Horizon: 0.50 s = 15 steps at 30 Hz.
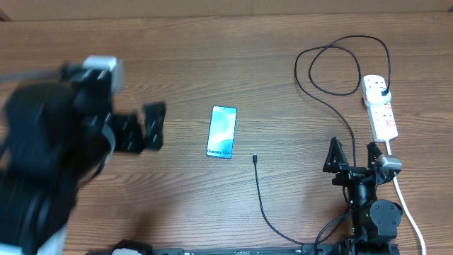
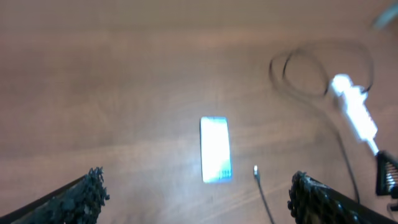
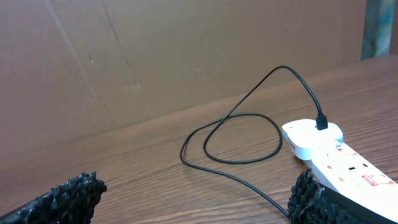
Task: Plug charger to phone and switch on socket
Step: 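Move the left gripper over the blue phone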
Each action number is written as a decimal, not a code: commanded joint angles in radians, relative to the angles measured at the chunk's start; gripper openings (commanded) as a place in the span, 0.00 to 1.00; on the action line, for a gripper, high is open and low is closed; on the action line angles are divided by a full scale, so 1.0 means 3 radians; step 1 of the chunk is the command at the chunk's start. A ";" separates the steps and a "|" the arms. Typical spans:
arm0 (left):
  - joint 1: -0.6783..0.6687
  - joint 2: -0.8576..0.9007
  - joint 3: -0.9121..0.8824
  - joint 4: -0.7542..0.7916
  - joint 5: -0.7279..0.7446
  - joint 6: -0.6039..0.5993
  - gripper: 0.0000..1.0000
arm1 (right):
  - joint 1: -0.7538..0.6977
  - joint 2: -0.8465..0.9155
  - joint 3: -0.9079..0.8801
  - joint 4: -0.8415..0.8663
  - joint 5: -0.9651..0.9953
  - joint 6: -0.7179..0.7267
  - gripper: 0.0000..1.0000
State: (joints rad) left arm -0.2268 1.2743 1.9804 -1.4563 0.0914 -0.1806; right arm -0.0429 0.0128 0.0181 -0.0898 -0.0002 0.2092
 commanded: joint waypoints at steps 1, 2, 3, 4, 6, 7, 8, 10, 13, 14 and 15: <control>0.0011 0.0509 0.0278 -0.0158 0.0239 0.0000 0.99 | 0.0011 -0.0029 -0.0033 0.0018 -0.0006 -0.0005 1.00; 0.0013 0.0643 0.0282 -0.0151 0.0303 0.0000 0.99 | 0.0011 -0.0029 -0.0033 0.0018 -0.0006 -0.0005 1.00; 0.0013 0.0782 0.0280 -0.0128 0.0322 0.0000 0.99 | 0.0011 -0.0029 -0.0033 0.0018 -0.0006 -0.0005 1.00; 0.0013 0.0899 0.0280 -0.0098 0.0320 0.0001 1.00 | 0.0011 -0.0029 -0.0033 0.0018 -0.0006 -0.0005 1.00; 0.0013 0.1156 0.0280 -0.0067 0.0333 0.0001 0.99 | 0.0011 -0.0029 -0.0033 0.0018 -0.0006 -0.0005 1.00; 0.0013 0.1328 0.0280 -0.0071 0.0341 0.0000 1.00 | 0.0011 -0.0029 -0.0033 0.0018 -0.0006 -0.0005 1.00; 0.0013 0.1401 0.0280 -0.0079 0.0362 0.0000 0.99 | 0.0011 -0.0029 -0.0033 0.0018 -0.0006 -0.0005 1.00; 0.0013 0.1639 0.0280 -0.0117 0.0462 0.0001 0.87 | 0.0011 -0.0029 -0.0033 0.0018 -0.0006 -0.0005 1.00; 0.0013 0.1977 0.0280 -0.0140 0.0643 0.0001 0.27 | 0.0011 -0.0029 -0.0033 0.0018 -0.0006 -0.0005 1.00; 0.0010 0.2082 0.0280 -0.0153 0.0668 -0.0004 0.04 | 0.0011 -0.0029 -0.0033 0.0018 -0.0006 -0.0005 1.00; 0.0009 0.2173 0.0280 -0.0173 0.0669 -0.0025 0.04 | 0.0011 -0.0029 -0.0033 0.0018 -0.0006 -0.0005 1.00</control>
State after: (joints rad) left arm -0.2268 1.8668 2.0434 -1.4979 0.2314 -0.1837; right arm -0.0433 0.0128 0.0181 -0.0898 0.0002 0.2092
